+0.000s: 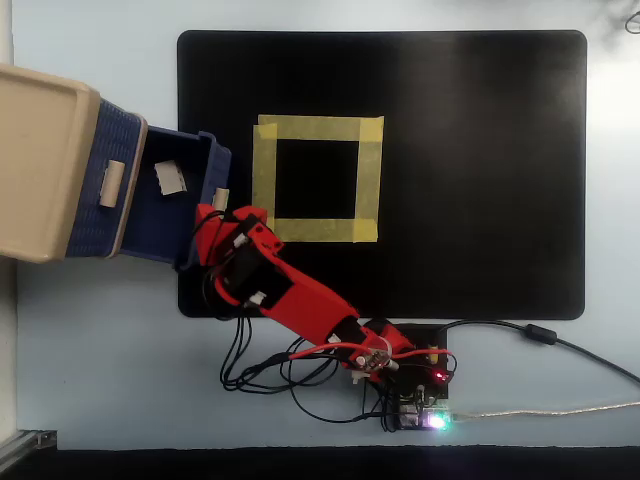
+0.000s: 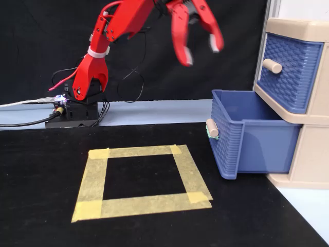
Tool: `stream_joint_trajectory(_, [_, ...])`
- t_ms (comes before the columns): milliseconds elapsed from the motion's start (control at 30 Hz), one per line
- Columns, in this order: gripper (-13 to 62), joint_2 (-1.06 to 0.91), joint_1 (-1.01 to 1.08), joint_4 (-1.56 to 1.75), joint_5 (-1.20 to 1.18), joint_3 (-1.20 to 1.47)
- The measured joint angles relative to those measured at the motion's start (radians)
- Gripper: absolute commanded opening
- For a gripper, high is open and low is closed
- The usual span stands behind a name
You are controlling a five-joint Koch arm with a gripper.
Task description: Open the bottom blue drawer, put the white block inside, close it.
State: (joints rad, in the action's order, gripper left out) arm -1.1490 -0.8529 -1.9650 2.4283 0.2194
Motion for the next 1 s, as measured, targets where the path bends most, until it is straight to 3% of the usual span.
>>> stream_joint_trajectory(100, [34.1, 0.041, 0.035, 0.012, -0.132, 0.209])
stream_joint_trajectory(200, [34.3, 0.143, 0.012, 0.109, -0.127, 0.218])
stream_joint_trajectory(400, [34.7, 0.229, -0.101, 0.256, -0.101, 0.218])
stream_joint_trajectory(633, [34.8, 0.302, -0.213, 0.382, 0.112, 0.204])
stream_joint_trajectory(1000, [34.6, 0.431, -0.253, 0.584, 0.190, 0.040])
